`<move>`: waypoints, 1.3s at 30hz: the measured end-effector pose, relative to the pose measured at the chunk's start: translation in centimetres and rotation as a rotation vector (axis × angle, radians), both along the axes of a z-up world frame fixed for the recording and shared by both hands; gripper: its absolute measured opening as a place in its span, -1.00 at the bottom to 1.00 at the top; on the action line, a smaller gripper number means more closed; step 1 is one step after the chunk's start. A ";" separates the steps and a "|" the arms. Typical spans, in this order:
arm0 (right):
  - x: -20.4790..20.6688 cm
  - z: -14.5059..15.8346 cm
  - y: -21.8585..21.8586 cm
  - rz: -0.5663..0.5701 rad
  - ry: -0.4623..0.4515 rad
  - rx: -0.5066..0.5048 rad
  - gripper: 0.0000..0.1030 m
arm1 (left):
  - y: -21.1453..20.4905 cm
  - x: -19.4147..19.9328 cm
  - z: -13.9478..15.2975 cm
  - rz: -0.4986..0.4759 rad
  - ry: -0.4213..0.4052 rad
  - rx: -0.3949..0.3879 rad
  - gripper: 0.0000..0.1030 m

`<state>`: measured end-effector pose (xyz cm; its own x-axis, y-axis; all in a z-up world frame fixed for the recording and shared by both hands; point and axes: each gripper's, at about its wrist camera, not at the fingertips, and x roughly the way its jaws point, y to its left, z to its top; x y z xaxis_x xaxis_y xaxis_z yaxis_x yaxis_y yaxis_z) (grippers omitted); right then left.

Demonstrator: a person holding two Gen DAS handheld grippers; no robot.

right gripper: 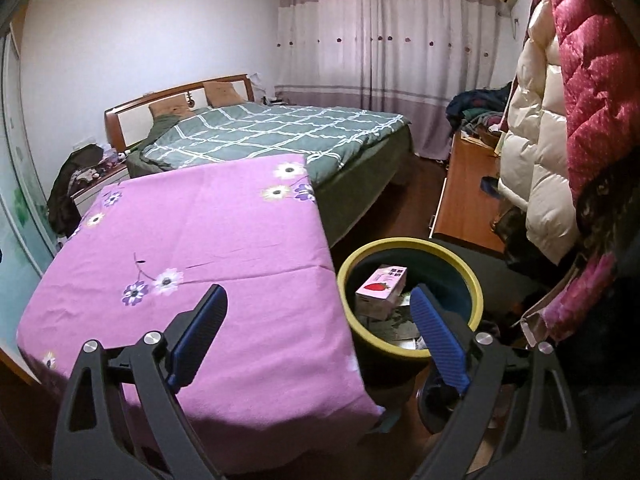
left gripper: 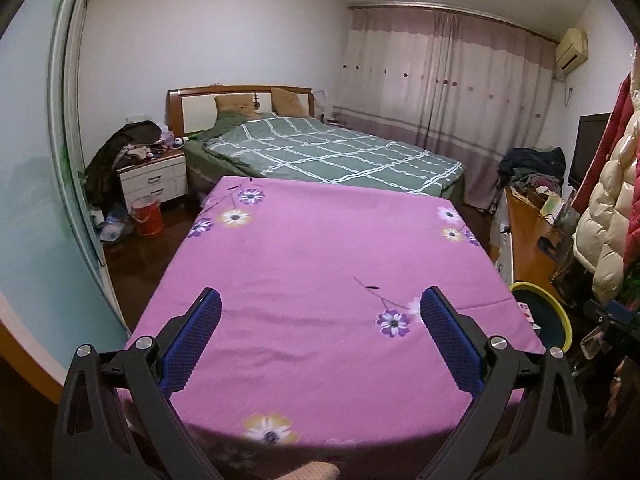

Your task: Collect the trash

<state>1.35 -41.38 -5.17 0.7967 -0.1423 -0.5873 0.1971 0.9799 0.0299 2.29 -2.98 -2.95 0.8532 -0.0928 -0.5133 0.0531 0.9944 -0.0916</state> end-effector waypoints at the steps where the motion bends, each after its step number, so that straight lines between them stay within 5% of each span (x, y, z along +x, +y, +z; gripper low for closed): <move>1: -0.1 0.0 0.2 0.002 -0.001 -0.001 0.71 | 0.3 -0.4 -0.1 0.002 -0.003 -0.003 0.91; 39: -0.6 0.1 2.6 0.052 -0.020 0.020 0.71 | 1.1 -1.7 -0.5 0.035 0.004 -0.008 0.91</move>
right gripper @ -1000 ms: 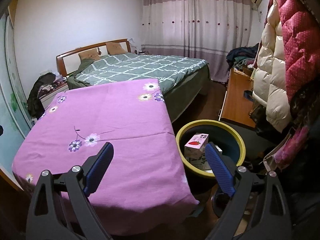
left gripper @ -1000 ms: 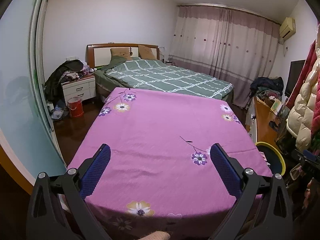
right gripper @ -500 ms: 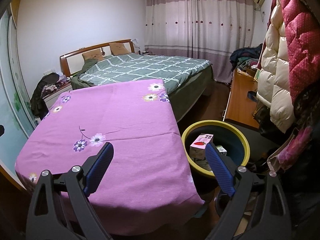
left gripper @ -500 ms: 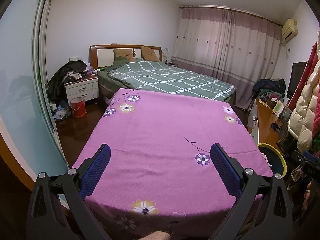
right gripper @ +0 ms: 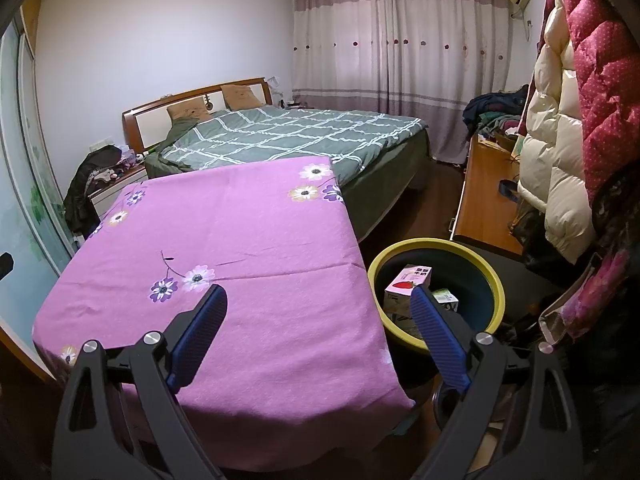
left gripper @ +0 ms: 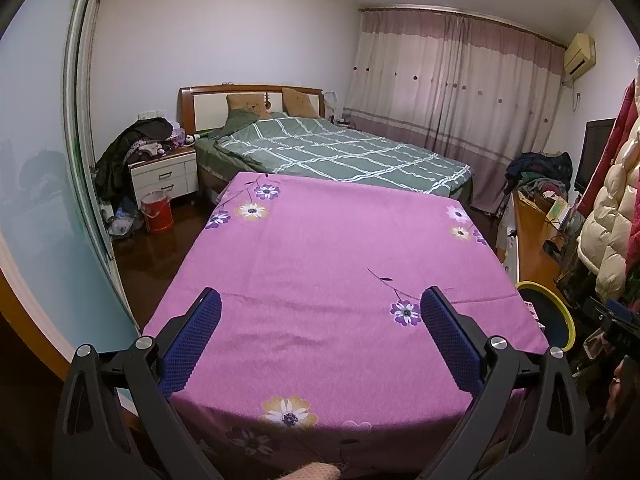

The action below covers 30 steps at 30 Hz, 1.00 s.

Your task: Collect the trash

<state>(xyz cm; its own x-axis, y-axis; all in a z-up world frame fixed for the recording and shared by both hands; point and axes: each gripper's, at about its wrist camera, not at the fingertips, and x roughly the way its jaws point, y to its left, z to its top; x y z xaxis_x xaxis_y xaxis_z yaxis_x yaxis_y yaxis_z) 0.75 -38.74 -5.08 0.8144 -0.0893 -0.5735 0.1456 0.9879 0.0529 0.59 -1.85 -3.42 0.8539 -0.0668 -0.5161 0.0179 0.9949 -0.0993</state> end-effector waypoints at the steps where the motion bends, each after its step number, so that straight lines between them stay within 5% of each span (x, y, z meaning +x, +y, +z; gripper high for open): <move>1: 0.0 0.0 0.1 0.000 0.000 -0.001 0.71 | 0.0 0.0 -0.1 -0.001 0.003 -0.002 0.91; 30: -0.2 -0.2 -0.2 -0.012 -0.003 0.003 0.71 | 0.0 0.2 -0.4 0.003 0.009 -0.002 0.91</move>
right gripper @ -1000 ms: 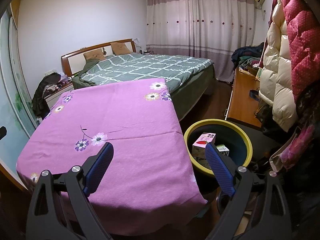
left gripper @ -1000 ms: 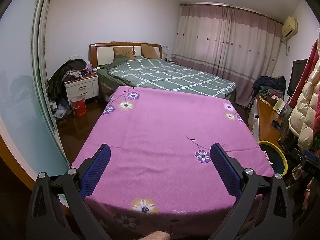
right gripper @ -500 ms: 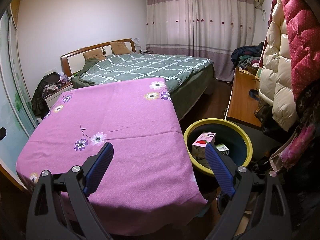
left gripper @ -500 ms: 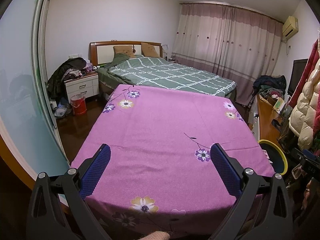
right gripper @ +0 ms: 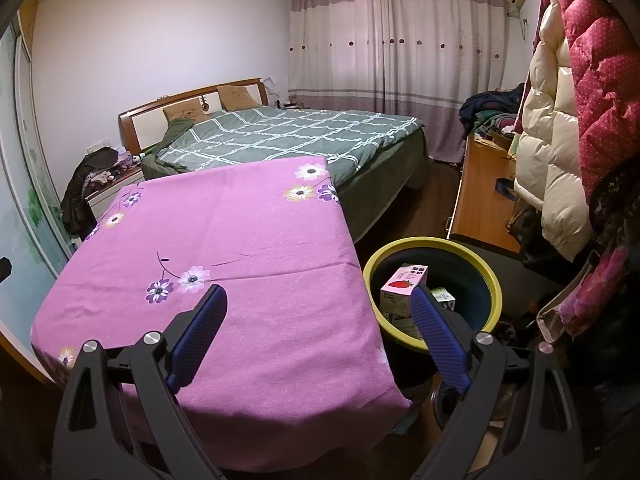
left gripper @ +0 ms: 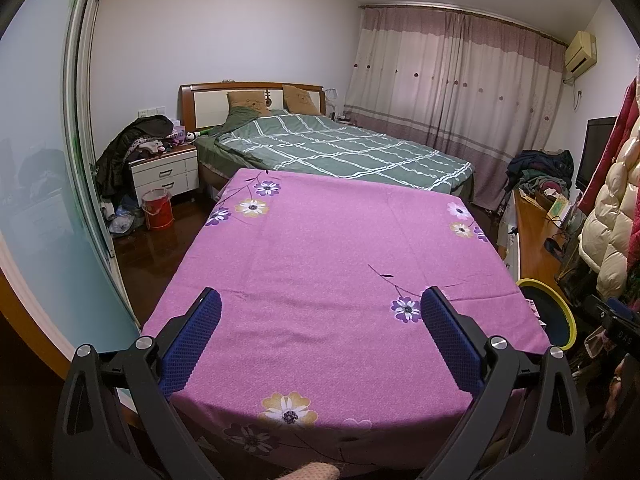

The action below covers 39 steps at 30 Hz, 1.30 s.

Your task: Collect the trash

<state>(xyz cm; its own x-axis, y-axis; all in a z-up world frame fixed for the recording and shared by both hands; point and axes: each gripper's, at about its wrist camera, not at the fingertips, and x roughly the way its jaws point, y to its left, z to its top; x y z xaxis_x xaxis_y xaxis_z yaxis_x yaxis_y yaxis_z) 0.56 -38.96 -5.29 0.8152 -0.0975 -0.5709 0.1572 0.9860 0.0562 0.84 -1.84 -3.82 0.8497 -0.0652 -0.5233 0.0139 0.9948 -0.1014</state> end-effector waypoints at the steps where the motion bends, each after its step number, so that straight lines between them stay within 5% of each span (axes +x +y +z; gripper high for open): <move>1: 0.0 0.0 0.1 0.000 0.000 0.000 0.71 | 0.0 0.0 0.0 0.000 0.000 0.000 0.91; 39: 0.0 -0.5 -0.1 0.007 0.010 -0.001 0.71 | 0.3 0.5 -1.0 -0.015 0.021 0.003 0.91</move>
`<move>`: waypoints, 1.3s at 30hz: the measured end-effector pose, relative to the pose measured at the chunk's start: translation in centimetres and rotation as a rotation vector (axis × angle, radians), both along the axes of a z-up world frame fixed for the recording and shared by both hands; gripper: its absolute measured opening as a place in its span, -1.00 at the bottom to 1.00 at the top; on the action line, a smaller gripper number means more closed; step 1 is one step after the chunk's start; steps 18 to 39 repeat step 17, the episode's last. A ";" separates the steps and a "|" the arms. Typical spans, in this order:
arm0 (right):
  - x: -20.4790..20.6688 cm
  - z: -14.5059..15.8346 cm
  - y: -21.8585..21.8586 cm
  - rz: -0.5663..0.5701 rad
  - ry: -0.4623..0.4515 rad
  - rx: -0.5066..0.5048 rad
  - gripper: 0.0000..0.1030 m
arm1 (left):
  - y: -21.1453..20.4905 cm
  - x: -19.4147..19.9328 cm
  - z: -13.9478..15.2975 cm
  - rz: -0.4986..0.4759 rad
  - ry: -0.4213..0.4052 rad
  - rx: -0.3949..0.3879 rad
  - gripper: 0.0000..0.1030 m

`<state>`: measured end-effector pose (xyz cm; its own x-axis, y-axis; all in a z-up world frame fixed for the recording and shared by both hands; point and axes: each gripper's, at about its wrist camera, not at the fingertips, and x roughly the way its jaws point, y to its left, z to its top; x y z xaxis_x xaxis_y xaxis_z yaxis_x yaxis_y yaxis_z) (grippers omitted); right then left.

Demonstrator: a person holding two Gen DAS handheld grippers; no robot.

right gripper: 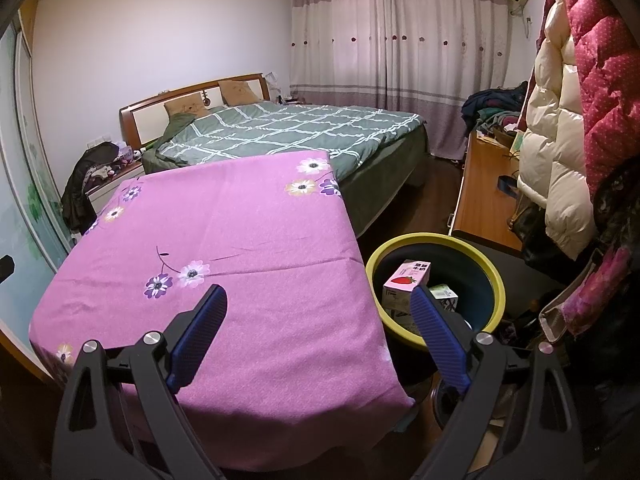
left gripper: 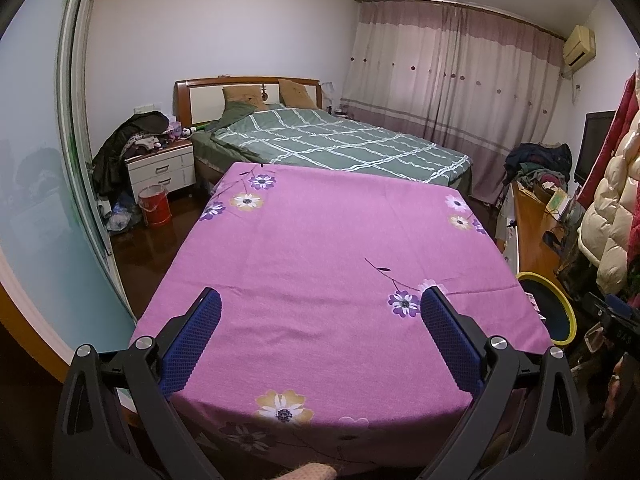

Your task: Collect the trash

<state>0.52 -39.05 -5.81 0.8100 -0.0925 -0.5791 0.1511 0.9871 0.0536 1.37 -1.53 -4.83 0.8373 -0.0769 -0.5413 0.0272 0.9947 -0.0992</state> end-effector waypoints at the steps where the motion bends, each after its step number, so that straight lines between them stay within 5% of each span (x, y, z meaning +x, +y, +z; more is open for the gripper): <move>1: -0.1 -0.1 0.0 0.000 0.002 0.000 0.71 | 0.0 0.0 -0.1 -0.001 0.002 0.000 0.91; 10: 1.1 -0.4 0.0 0.010 0.010 0.004 0.78 | 0.2 2.2 -0.8 -0.036 0.034 -0.015 0.91; 17: 10.8 -3.0 1.5 0.137 0.107 0.070 0.86 | 1.0 11.7 -5.0 0.010 0.138 0.029 0.91; 39: 10.8 -3.0 1.5 0.137 0.107 0.070 0.86 | 1.0 11.7 -5.0 0.010 0.138 0.029 0.91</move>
